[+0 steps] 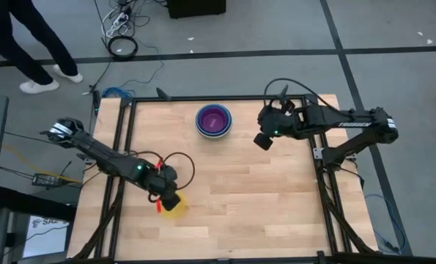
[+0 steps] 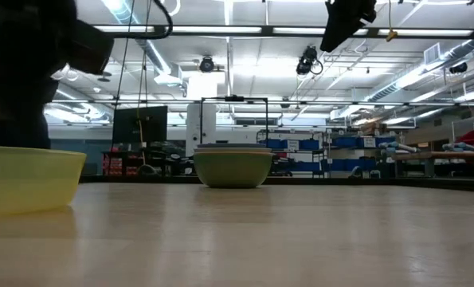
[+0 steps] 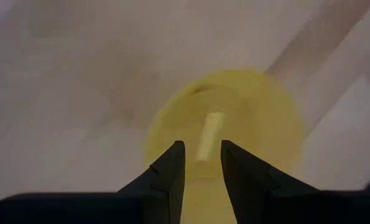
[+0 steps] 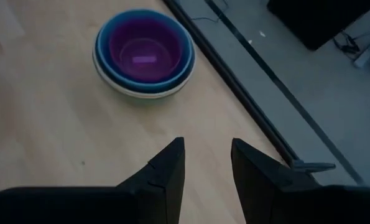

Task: Nest bowls inside each other
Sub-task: Stack the yellow bowl on top of the violet bowl

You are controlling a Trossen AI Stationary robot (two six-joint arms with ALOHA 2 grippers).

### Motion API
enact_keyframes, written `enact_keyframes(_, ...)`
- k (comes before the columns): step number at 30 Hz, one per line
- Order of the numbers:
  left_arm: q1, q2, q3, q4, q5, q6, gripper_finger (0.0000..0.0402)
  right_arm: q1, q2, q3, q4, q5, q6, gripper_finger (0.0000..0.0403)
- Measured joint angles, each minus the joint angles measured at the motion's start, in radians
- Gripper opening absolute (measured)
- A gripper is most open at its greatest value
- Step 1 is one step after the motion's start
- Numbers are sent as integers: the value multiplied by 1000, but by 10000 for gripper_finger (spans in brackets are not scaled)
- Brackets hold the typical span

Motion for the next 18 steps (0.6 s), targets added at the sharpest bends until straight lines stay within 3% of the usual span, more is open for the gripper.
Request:
enact_keyframes(10,-2,176,176,-208,15,-46,113,28,-1,0,-8,0,-51,118)
enact_keyframes(18,-6,235,257,-292,-29,-19,113,29,0,0,-8,1,-75,118)
